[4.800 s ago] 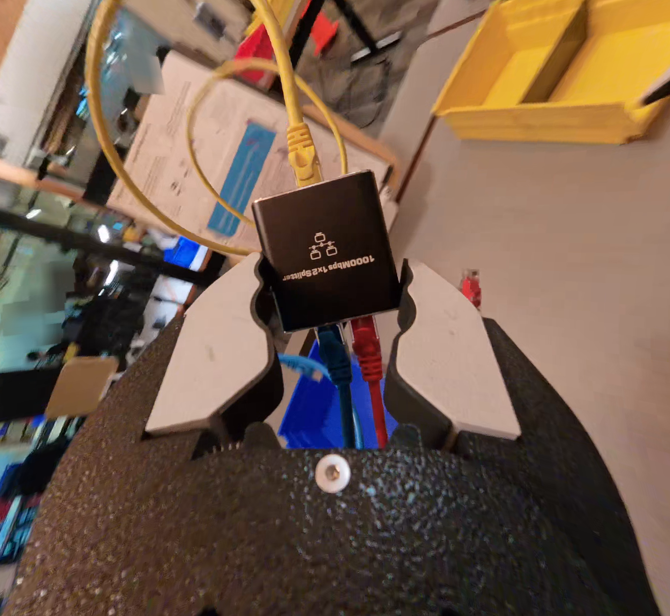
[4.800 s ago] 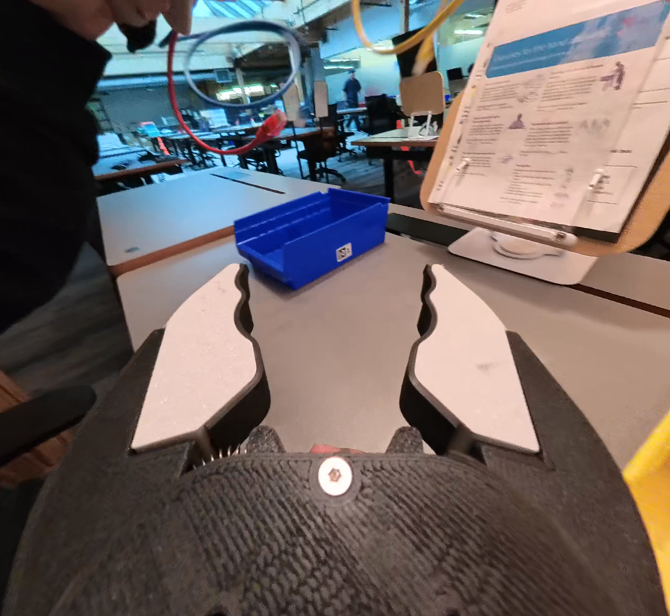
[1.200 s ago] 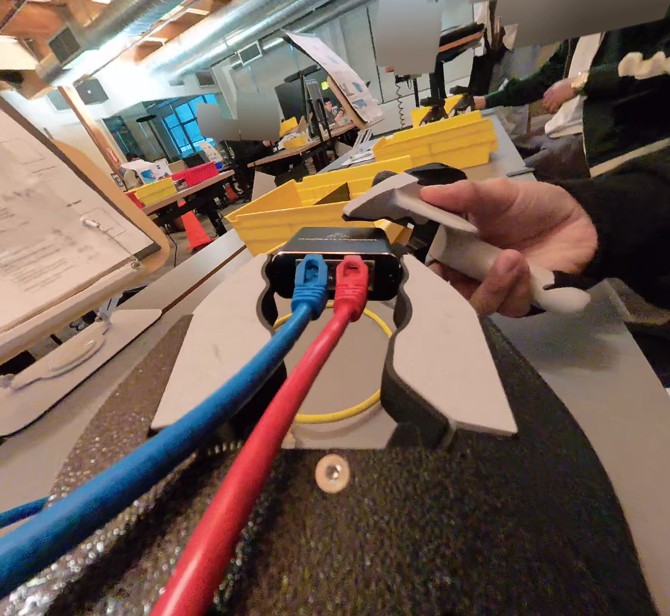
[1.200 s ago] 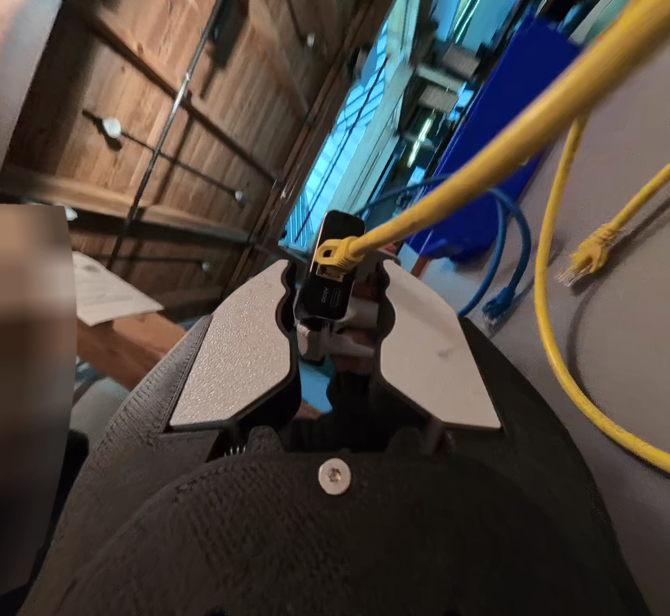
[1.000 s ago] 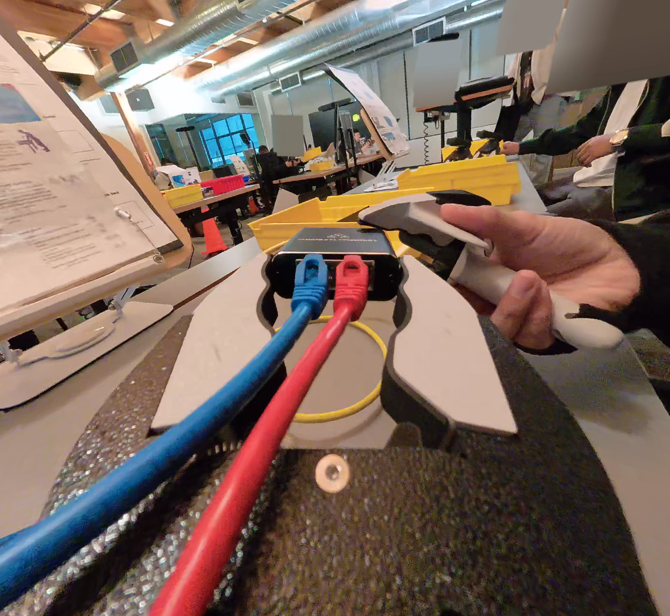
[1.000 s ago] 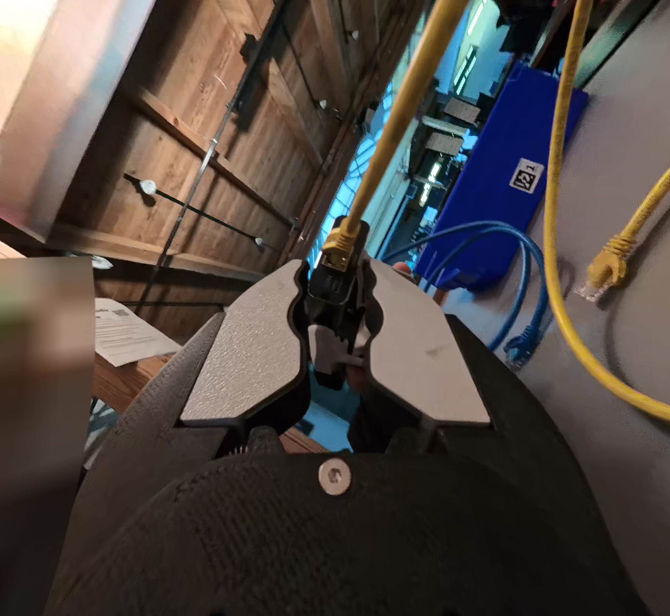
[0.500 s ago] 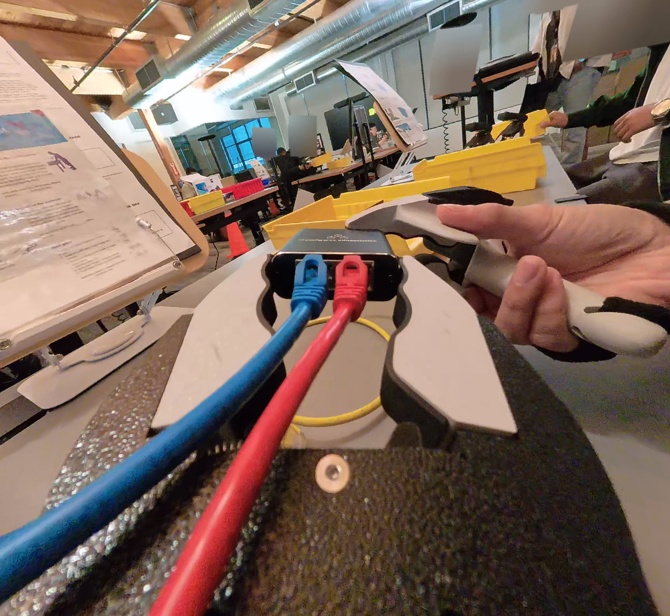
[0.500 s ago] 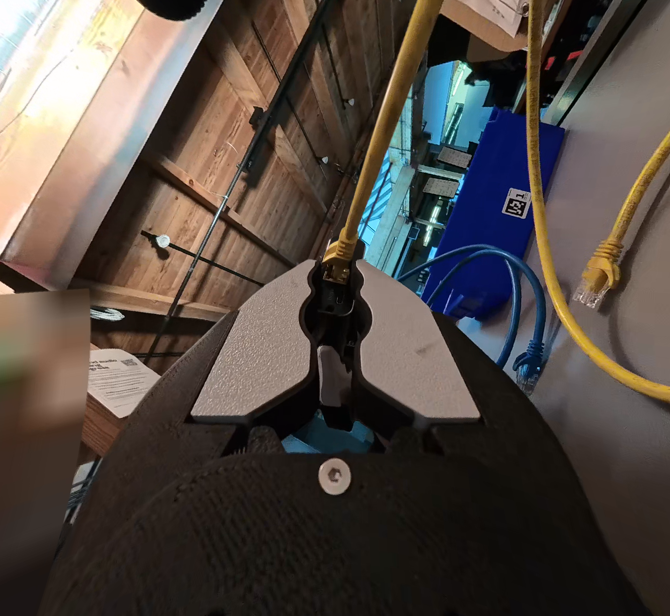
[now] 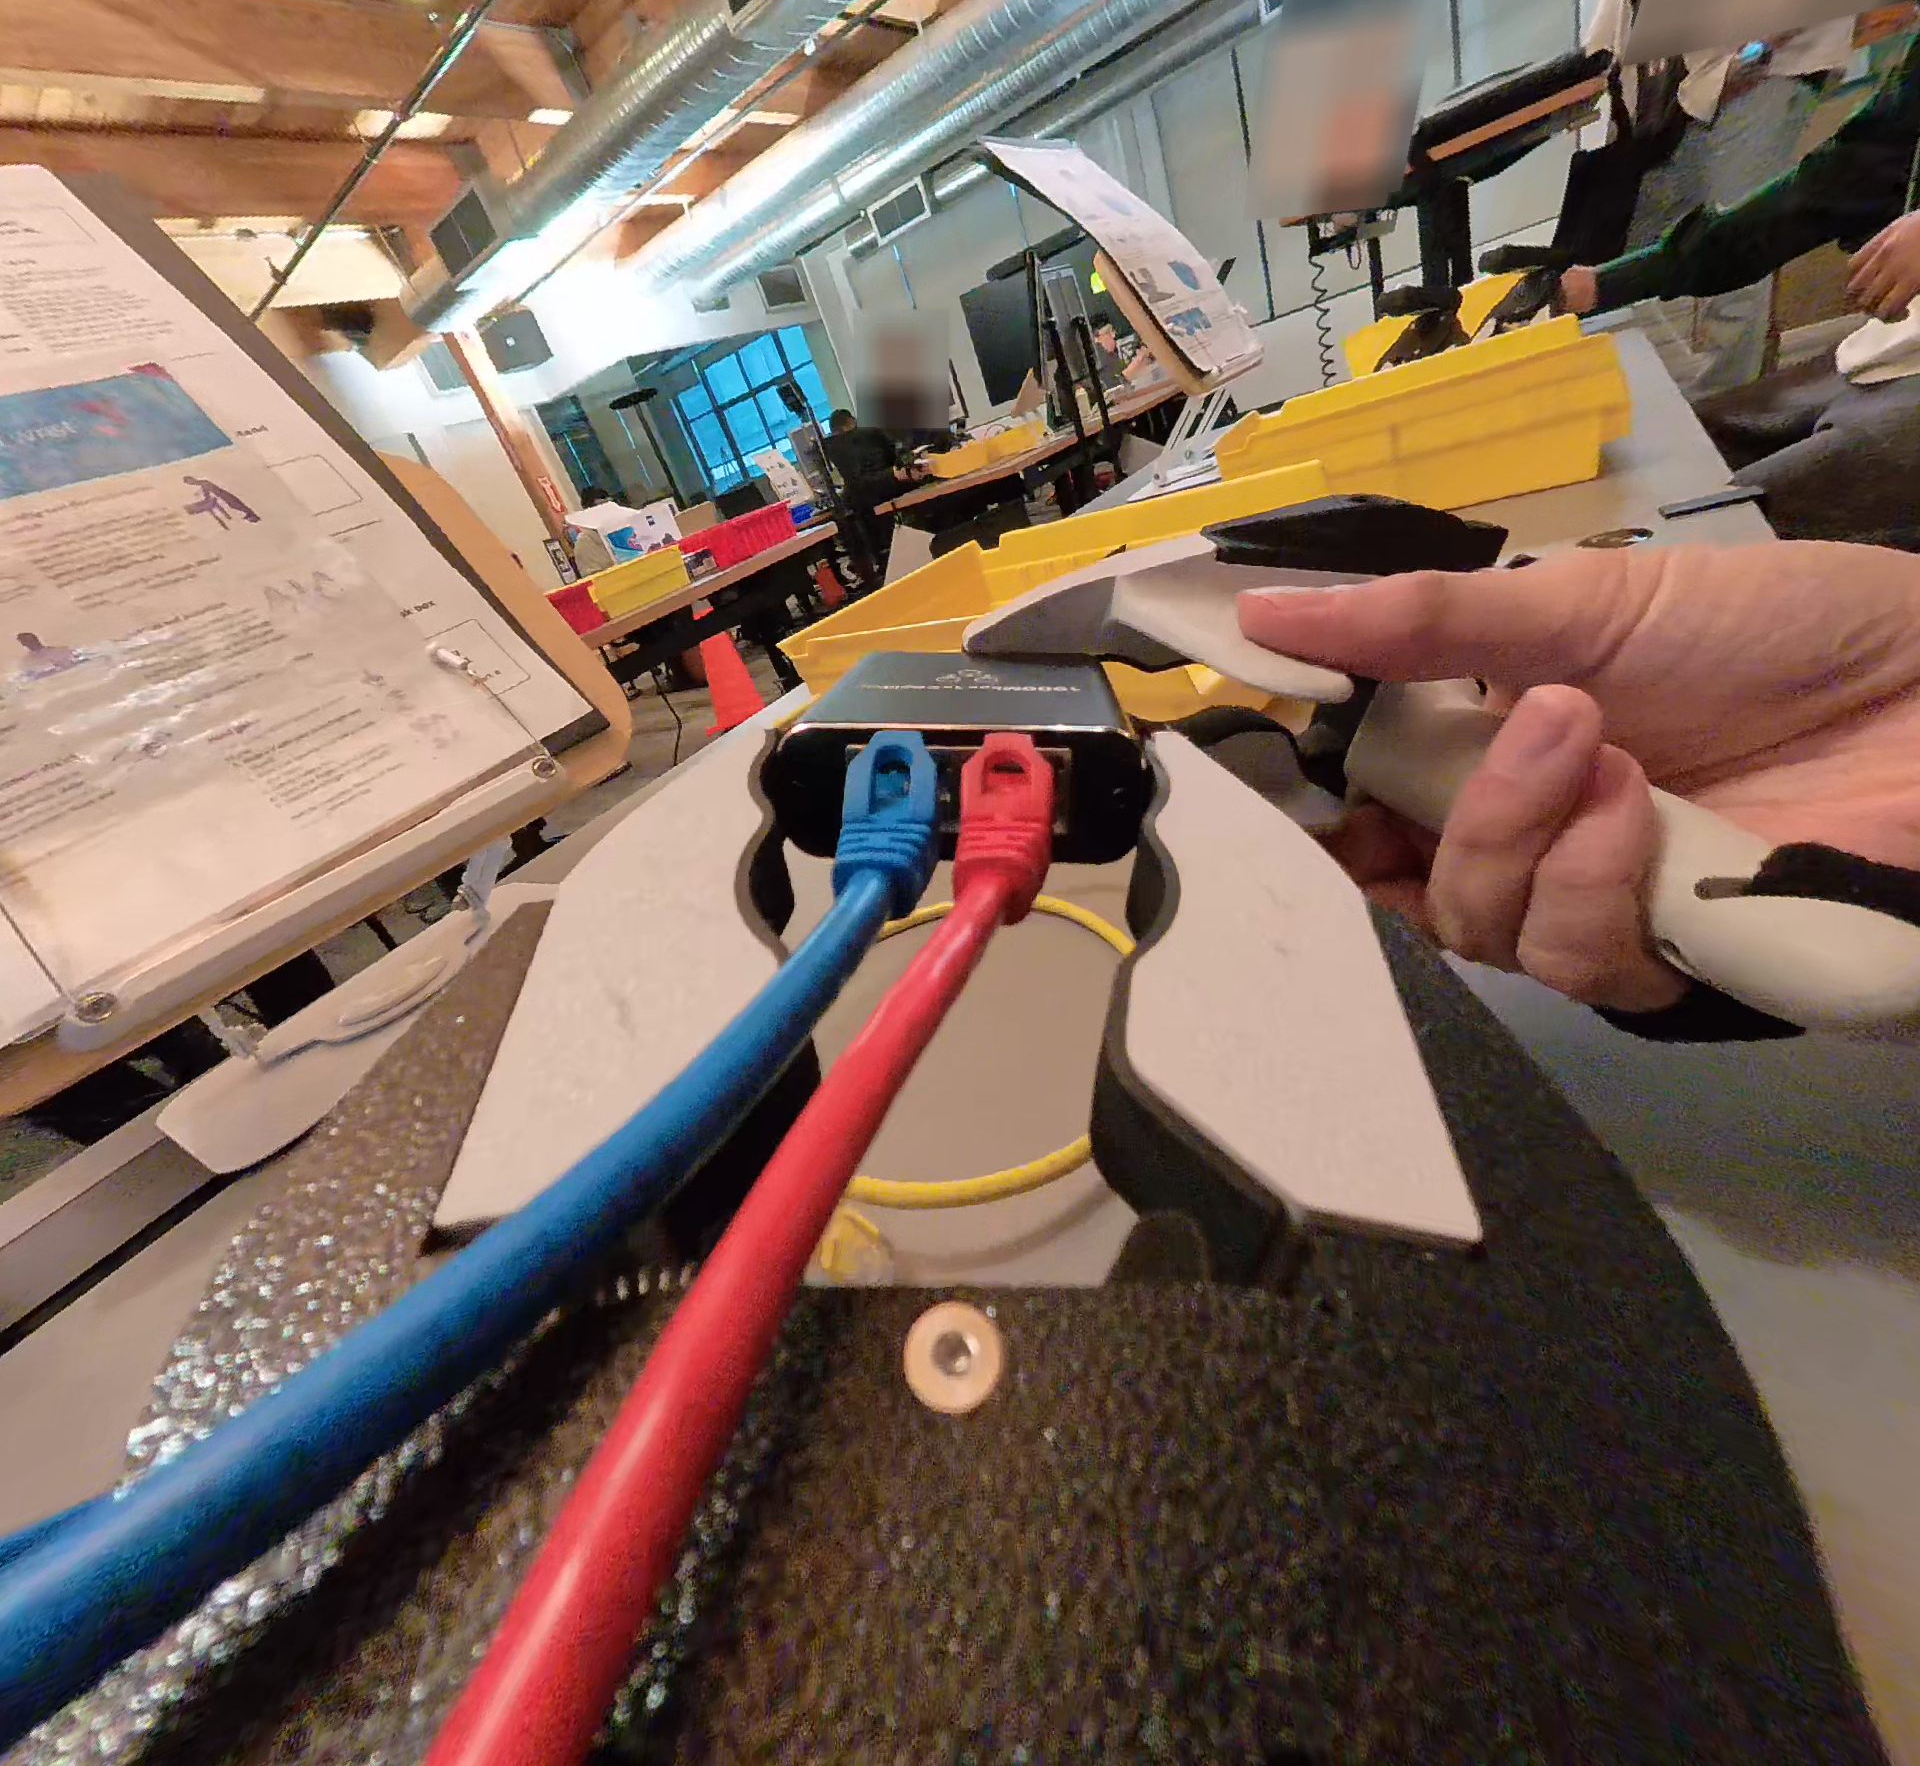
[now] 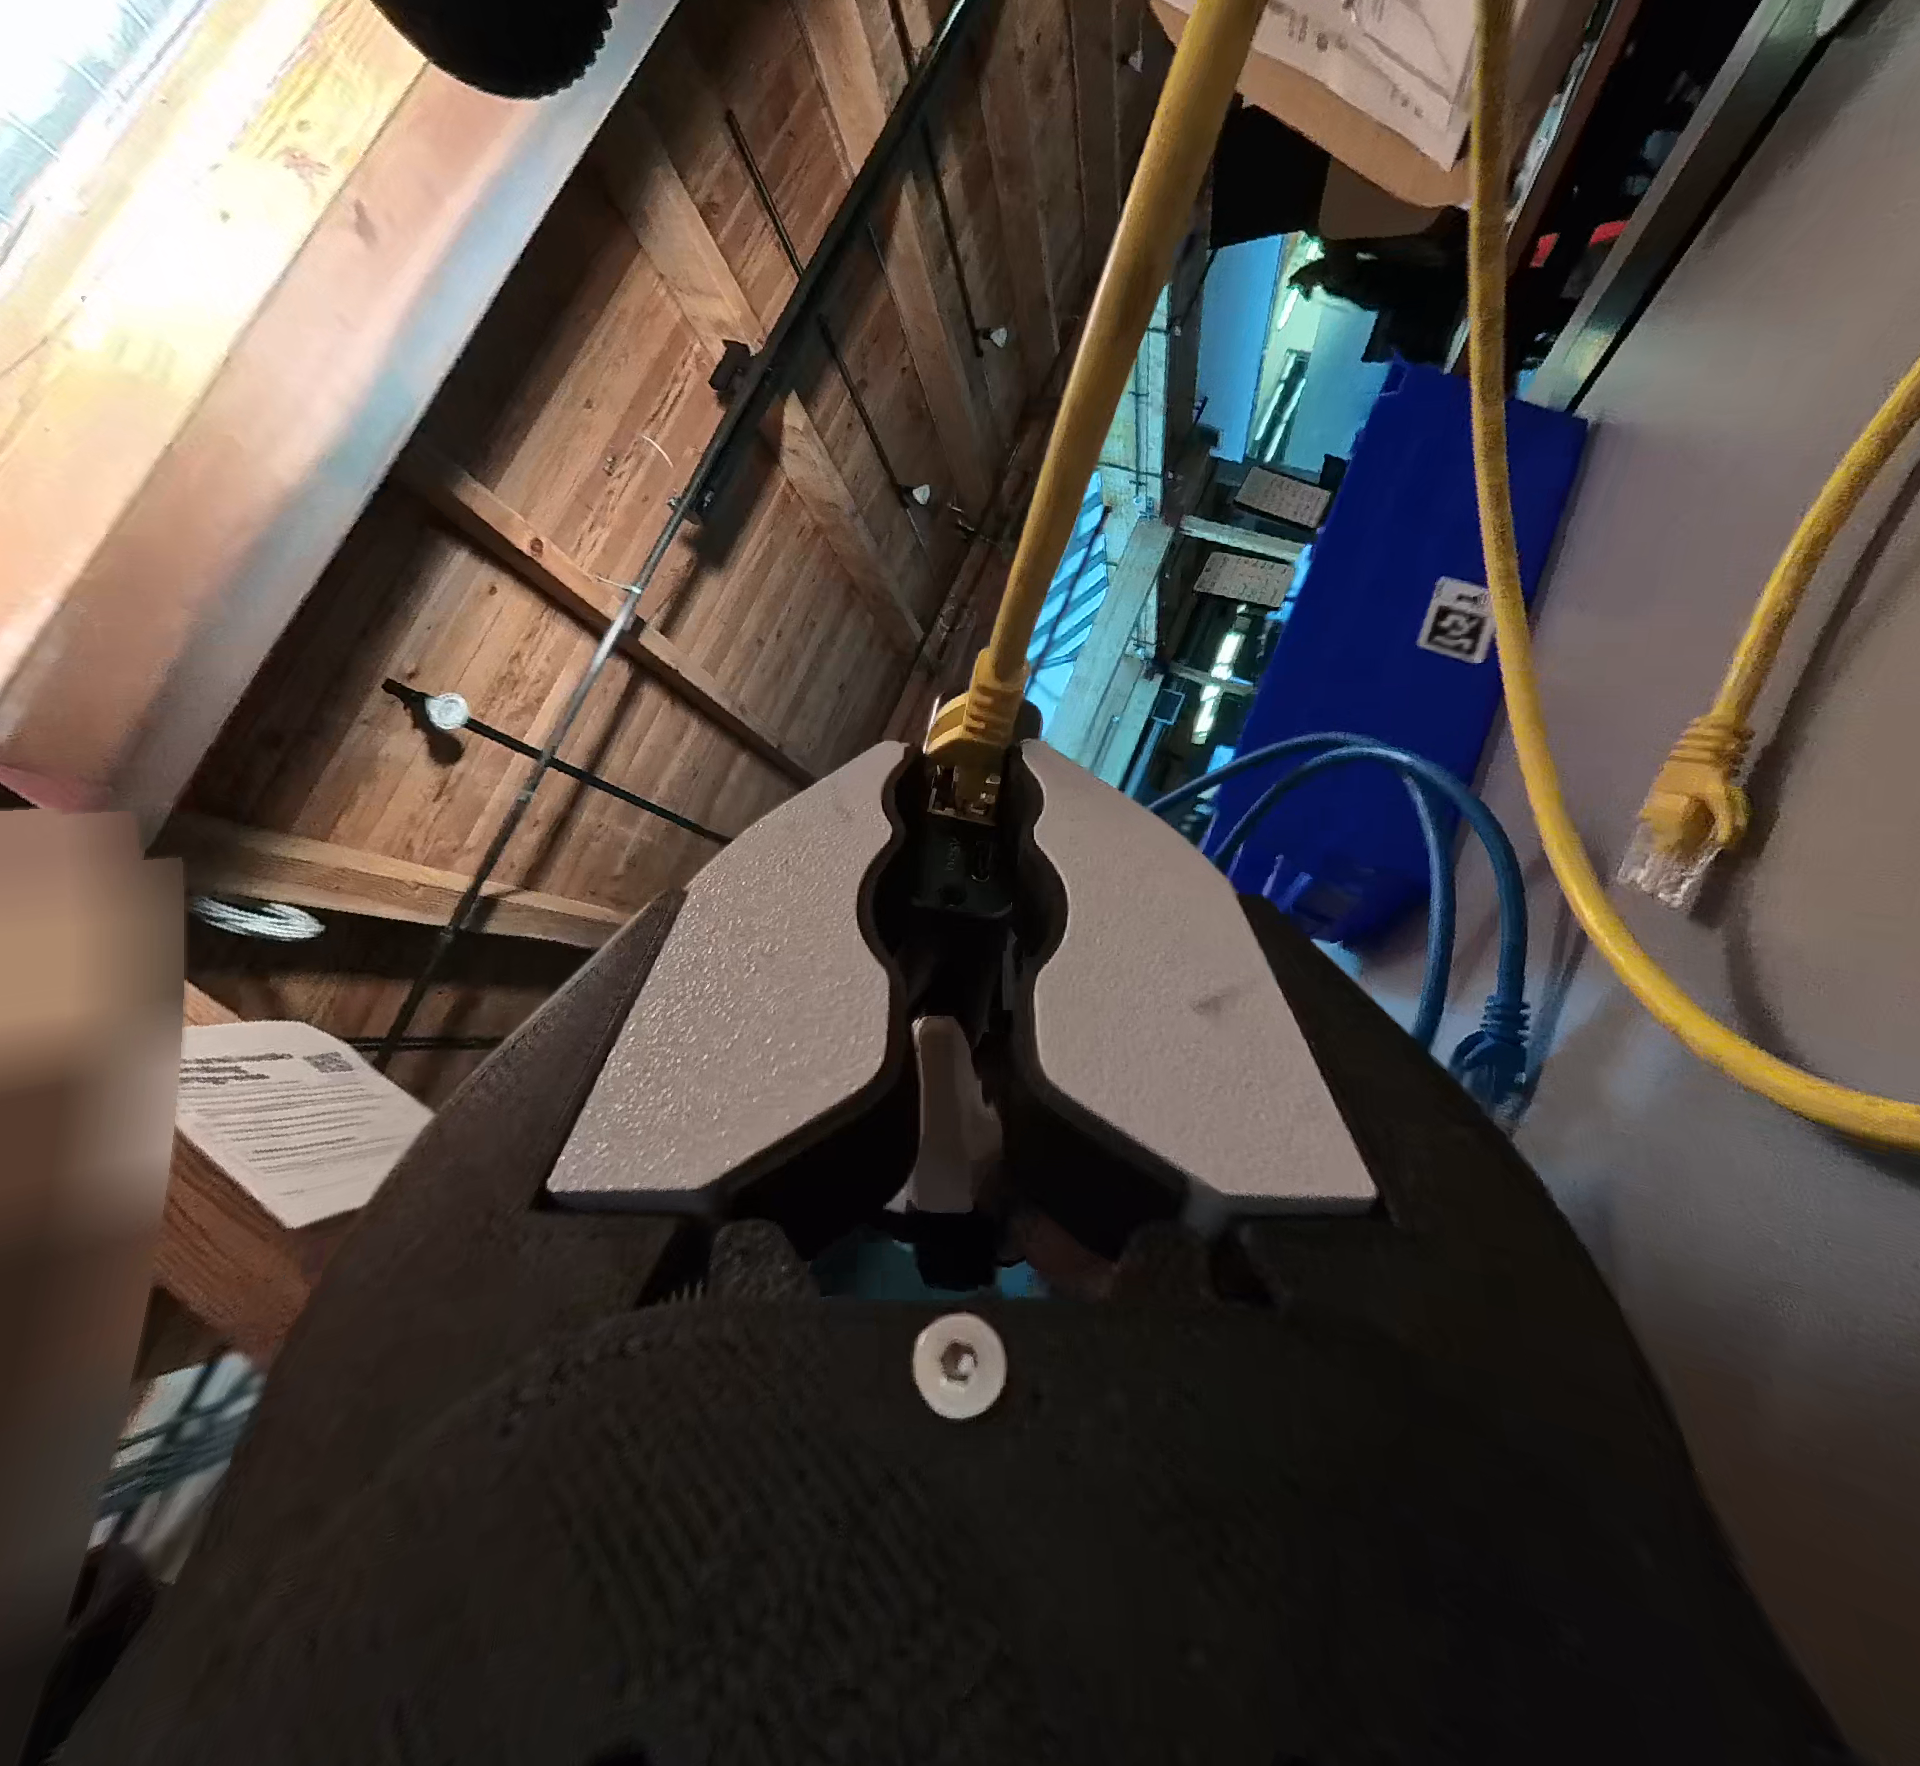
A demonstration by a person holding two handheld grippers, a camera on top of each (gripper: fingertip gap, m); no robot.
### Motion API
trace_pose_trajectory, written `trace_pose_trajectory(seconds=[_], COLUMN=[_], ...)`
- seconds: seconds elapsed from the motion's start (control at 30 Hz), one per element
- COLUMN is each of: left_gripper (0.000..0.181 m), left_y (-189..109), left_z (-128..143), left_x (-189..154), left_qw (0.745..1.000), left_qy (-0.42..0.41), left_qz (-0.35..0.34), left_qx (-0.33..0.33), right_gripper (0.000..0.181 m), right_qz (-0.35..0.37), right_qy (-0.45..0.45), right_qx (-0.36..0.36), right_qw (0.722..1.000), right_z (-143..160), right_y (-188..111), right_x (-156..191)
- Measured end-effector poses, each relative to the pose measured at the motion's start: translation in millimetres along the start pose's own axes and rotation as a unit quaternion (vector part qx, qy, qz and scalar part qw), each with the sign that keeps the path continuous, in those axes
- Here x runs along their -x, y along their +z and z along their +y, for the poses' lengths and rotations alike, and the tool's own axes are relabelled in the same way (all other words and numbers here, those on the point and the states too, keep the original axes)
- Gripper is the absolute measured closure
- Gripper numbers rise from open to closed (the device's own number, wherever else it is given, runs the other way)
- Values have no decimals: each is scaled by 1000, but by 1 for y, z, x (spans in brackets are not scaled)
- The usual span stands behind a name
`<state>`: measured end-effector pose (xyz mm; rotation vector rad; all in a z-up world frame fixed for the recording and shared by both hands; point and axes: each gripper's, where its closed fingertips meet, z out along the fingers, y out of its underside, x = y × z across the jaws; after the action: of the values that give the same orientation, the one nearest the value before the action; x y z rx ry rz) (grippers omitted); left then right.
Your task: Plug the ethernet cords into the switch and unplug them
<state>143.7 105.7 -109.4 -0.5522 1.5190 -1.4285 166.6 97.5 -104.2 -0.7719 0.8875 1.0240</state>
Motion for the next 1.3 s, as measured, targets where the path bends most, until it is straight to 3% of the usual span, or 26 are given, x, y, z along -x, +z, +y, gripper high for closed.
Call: trace_pose_trajectory(seconds=[0.3, 0.6, 0.83, 0.97, 1.13, 1.2, 1.3], left_gripper=[119, 119, 119, 119, 119, 119, 119], left_y=[-1, 0, -2, -4, -5, -6, -6], left_z=[-6, -6, -11, -15, -17, -20, -19], left_x=[4, 7, 13, 14, 17, 17, 17], left_qw=[999, 998, 995, 995, 994, 993, 992], left_qy=[14, 14, -50, -6, -39, 1, -65], left_qz=[-36, -59, -63, -87, -81, -92, -73], left_qx=[-28, -34, -58, -57, -67, -70, -81], right_gripper=[167, 167, 167, 167, 168, 168, 168], right_qz=[-9, -41, -38, -51, -38, -47, -42], right_qy=[-78, -93, -155, -158, -199, -193, -213], right_qx=[19, 3, 23, 24, 32, 38, 40], right_qw=[997, 995, 987, 986, 979, 979, 975], right_z=[0, -1, 0, 1, 2, 4, 4], right_y=[7, 11, 19, 22, 25, 26, 26], right_x=[8, 7, 12, 14, 18, 20, 21])
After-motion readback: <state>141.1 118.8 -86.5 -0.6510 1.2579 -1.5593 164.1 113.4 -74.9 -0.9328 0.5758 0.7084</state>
